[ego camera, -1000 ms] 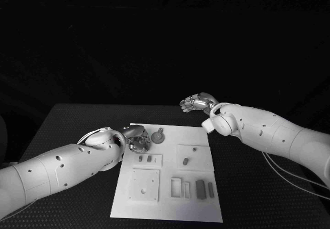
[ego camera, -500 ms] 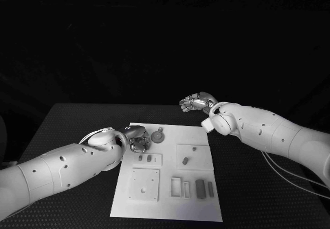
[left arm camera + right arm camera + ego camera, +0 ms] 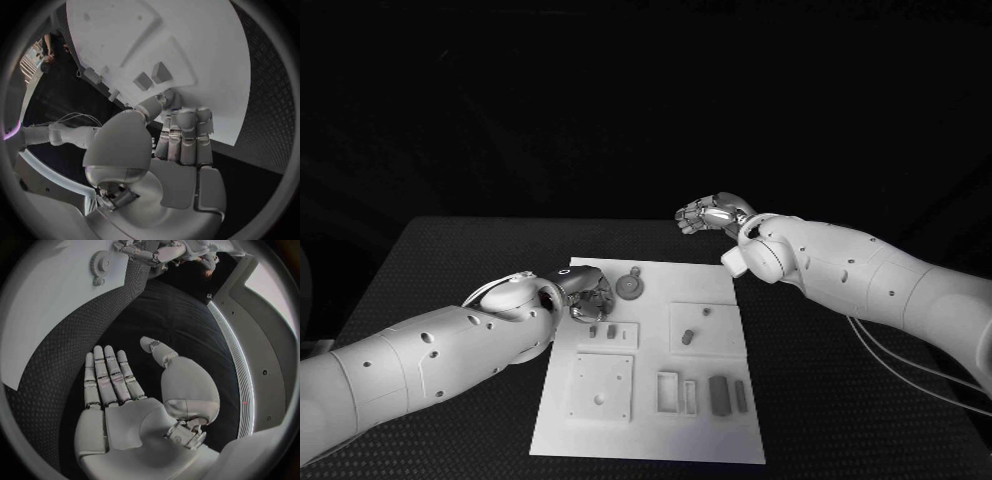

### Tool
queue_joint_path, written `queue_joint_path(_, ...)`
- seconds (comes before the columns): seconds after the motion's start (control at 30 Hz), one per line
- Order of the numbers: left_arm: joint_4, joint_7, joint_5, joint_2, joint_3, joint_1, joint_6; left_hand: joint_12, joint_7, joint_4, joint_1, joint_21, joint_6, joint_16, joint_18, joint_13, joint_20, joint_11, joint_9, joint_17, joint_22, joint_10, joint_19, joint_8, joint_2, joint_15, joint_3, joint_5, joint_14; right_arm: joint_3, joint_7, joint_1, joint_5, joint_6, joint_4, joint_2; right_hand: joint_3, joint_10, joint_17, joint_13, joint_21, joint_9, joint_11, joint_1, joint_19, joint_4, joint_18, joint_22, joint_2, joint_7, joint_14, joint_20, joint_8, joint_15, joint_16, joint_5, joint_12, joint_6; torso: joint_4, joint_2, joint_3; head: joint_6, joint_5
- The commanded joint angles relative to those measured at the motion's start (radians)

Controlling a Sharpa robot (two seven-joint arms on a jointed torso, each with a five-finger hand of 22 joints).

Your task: Assemble the parts on the task board

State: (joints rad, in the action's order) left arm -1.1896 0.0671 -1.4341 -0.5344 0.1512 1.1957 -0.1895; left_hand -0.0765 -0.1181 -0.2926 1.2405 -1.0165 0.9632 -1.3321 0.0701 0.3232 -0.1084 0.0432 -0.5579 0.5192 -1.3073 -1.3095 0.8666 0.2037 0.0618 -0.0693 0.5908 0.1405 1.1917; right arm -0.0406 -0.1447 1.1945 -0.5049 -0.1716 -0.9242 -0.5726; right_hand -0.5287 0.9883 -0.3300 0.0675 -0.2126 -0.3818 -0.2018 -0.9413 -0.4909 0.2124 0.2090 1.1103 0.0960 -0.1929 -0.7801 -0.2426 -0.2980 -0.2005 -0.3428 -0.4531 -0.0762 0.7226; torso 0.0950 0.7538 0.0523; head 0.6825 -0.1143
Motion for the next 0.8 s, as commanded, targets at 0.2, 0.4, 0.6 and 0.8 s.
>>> queue_joint_path(0.2,0.007,0.022,0.006,-0.011,0.003,-0.005,0.007,0.008,0.007,0.002,0.009,0.006,-0.041,0.005,0.006,-0.001,-0.054,0.005,0.013,-0.004,-0.013,0.014,-0.001,-0.018,0.021,0.005,-0.009,0.003,-0.007,0.000,-0.009,0.000,-0.007,0.006,0.000,-0.001,-0.002,0.004,0.002,0.001,0.005,0.002,0.000,-0.002,0.001,0.006,-0.017,0.002,0.004,-0.038,0.007,-0.003,-0.003,-0.002,-0.005,-0.005,0.005,-0.003,-0.0001,0.000,0.0002,-0.001,-0.002)
queue_joint_path(0.4,0.009,0.025,0.006,-0.021,0.003,-0.005,-0.008,0.008,0.012,0.002,0.013,0.007,-0.061,0.004,0.007,-0.001,-0.052,0.006,0.019,-0.005,-0.013,0.016,-0.001,-0.026,0.025,0.006,-0.011,0.003,-0.008,0.000,-0.009,0.000,-0.011,0.005,-0.002,-0.005,-0.003,0.002,0.003,0.001,0.008,0.003,0.000,-0.009,0.003,0.013,-0.017,0.004,0.006,-0.038,0.009,-0.002,-0.002,-0.003,-0.005,-0.002,0.006,-0.005,0.0006,0.000,0.0003,-0.001,-0.004)
queue_joint_path(0.6,0.015,0.020,0.006,-0.027,0.002,-0.005,-0.026,0.007,0.012,0.003,0.016,0.007,-0.068,0.004,0.008,0.000,-0.052,0.006,0.021,-0.006,-0.013,0.017,0.000,-0.027,0.027,0.006,-0.012,0.003,-0.008,0.000,-0.003,-0.002,-0.033,0.003,-0.009,-0.013,-0.005,0.002,0.004,0.001,0.010,0.004,0.000,-0.016,0.003,0.020,-0.018,0.007,0.007,-0.038,0.010,-0.003,-0.003,-0.006,-0.005,0.002,0.005,-0.005,0.0007,-0.001,0.0002,-0.005,-0.005)
queue_joint_path(0.8,0.045,-0.006,0.137,-0.043,-0.010,-0.004,-0.080,0.009,0.005,0.005,0.015,0.008,-0.054,0.008,0.007,-0.001,-0.050,0.009,0.018,-0.009,-0.013,0.022,-0.003,-0.016,0.025,0.008,-0.010,0.004,-0.016,0.000,0.003,-0.008,-0.233,-0.010,-0.040,-0.040,-0.021,0.021,-0.003,0.004,0.004,0.002,0.007,-0.058,-0.021,0.049,-0.010,0.020,0.006,-0.036,-0.017,-0.002,-0.014,0.001,-0.023,0.035,-0.003,0.012,0.0013,-0.001,-0.0001,-0.012,-0.006)
